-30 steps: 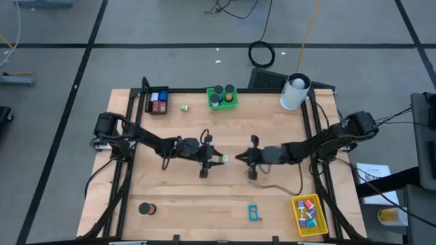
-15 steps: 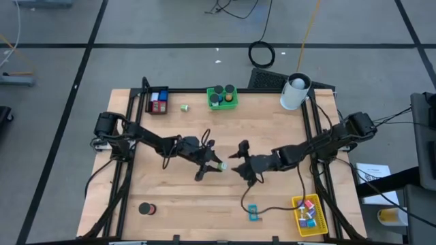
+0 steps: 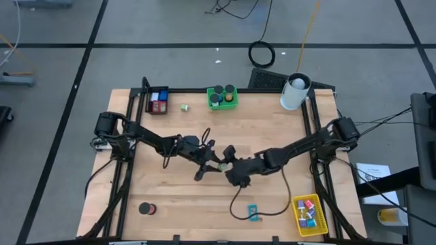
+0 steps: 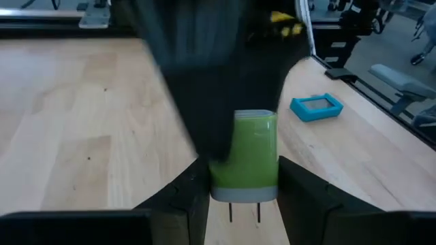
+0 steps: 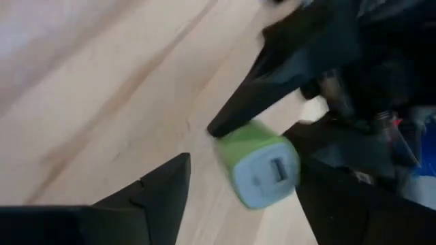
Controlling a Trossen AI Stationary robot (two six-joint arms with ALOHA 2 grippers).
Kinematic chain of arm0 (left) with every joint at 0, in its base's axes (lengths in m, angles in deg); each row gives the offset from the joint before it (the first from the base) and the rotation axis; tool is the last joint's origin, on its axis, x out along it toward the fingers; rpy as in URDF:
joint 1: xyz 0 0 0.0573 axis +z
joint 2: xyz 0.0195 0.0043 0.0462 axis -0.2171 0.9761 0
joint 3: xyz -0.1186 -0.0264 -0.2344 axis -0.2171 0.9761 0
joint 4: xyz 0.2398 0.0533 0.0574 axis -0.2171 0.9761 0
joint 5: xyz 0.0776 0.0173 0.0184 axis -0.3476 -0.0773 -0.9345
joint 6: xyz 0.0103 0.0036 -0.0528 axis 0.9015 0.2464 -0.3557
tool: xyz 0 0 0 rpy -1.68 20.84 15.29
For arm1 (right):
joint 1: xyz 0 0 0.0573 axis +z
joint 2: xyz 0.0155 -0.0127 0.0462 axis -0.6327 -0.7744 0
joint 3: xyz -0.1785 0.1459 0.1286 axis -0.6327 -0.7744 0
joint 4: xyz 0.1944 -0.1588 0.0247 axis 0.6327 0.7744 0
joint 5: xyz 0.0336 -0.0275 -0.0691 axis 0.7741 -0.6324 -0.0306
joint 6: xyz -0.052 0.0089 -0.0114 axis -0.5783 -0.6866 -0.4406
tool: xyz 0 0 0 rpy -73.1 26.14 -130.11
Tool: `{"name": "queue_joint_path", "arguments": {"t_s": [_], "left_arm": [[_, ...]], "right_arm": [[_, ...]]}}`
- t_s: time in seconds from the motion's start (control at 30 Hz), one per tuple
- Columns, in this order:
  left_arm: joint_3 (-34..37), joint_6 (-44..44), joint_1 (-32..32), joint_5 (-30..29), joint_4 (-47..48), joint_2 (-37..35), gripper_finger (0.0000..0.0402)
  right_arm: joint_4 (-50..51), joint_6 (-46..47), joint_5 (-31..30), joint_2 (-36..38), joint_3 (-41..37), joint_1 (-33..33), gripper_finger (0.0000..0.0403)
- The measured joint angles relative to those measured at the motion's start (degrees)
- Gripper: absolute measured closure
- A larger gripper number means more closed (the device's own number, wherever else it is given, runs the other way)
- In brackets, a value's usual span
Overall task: Pick & Place Office items
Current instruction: Put the bottom green charger adapter into the yellow basket
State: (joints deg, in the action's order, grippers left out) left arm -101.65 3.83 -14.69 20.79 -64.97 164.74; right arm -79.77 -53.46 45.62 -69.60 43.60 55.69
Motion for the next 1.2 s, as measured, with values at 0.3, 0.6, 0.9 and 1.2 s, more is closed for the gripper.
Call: {"name": "queue_joint_path", "arguments": {"t_s": [0.3, 0.6, 0.9, 1.2], "left_arm": [[0.00, 0.22, 0.00, -0.07, 1.07, -0.07, 0.0261], [0.00, 0.04, 0.00, 0.08, 0.88, -0.07, 0.0261], [0.02, -0.12, -0.01, -0.19, 0.76, -0.07, 0.0229], [0.02, 1.80, 0.28, -2.78, 7.80, -4.13, 0.0102]], "right_arm": [[2.28, -3.98, 0.55, -2.30, 3.45, -0.65, 0.0175], [2.46, -5.45, 2.05, -2.20, 3.41, -0.73, 0.0248], [1.66, -4.04, 1.97, -2.20, 3.37, -0.63, 0.0257], [8.27, 4.98, 2.07, 1.64, 3.48, 0.02, 0.0266]]}}
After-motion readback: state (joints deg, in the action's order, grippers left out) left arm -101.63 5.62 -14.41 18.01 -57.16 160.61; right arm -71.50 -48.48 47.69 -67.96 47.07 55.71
